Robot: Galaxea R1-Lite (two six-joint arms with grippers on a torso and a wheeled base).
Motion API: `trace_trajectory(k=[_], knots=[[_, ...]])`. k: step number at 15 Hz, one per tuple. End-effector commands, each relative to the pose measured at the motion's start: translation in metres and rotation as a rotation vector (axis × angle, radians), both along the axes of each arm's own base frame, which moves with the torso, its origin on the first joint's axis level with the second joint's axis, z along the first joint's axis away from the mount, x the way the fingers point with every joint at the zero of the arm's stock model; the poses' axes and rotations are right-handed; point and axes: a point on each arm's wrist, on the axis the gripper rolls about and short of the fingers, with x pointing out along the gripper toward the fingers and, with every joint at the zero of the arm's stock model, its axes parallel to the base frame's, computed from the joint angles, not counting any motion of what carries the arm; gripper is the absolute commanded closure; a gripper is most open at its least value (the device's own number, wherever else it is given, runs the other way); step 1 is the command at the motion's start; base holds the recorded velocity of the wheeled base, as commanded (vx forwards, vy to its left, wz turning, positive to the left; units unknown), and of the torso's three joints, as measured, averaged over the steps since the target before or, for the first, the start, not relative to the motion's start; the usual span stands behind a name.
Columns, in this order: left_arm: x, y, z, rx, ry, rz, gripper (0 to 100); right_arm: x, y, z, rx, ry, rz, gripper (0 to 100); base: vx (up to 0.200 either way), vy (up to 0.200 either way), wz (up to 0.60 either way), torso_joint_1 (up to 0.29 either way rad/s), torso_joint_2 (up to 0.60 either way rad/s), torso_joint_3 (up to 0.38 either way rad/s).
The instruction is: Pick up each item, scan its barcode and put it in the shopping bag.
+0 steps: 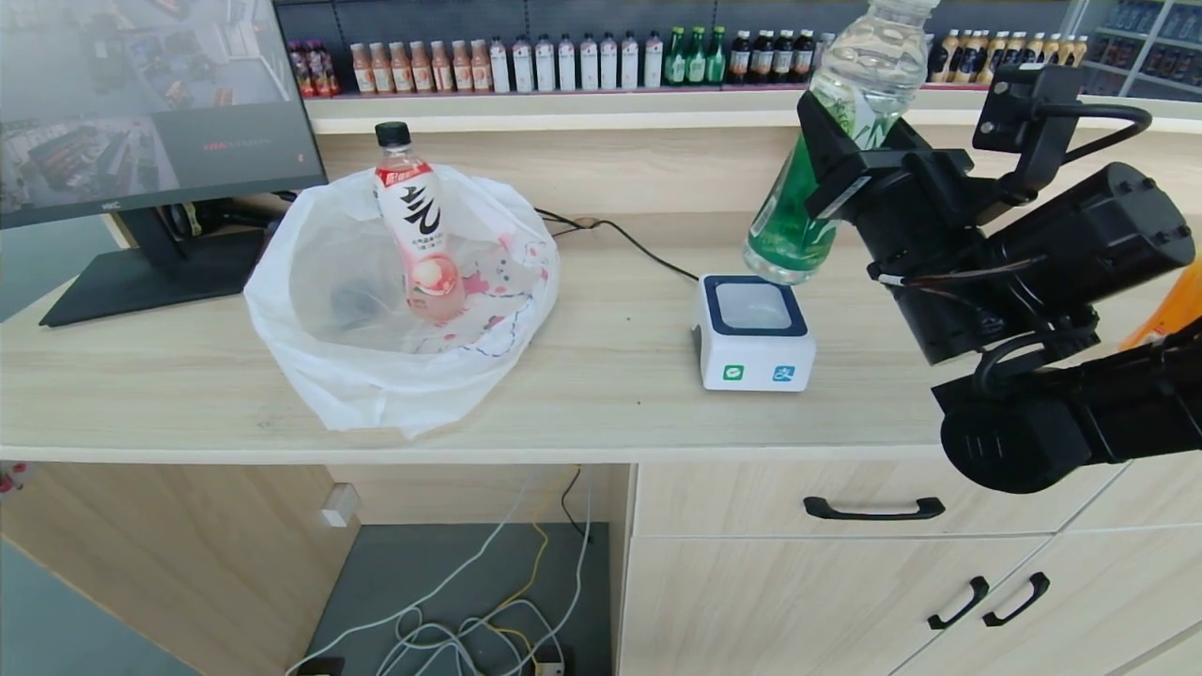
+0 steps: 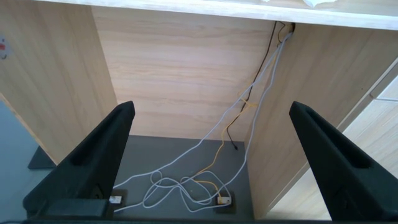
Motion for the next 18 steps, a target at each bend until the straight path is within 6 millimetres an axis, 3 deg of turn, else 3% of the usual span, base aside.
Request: trace_trajectory(k=[1,14,18], knots=[[0.0,0.0,0.0,0.0,0.0,0.001,0,0.0018,0.0008,0.0002,0.002,-0.004,0.001,100,0.0,0.2,0.0,0.002,-0.01,0.002],[0.0,0.0,0.0,0.0,0.0,-0.002,0,0.0007,-0.0039,0.0044,0.021,-0.01,0.004,100,0.0,0.2,0.0,0.001,0.0,0.003],[0.0,0.0,0.0,0.002,0.0,-0.002,0,0.0007,-0.0039,0.0044,0.021,-0.01,0.004,100,0.0,0.0,0.0,0.0,0.0,0.0]])
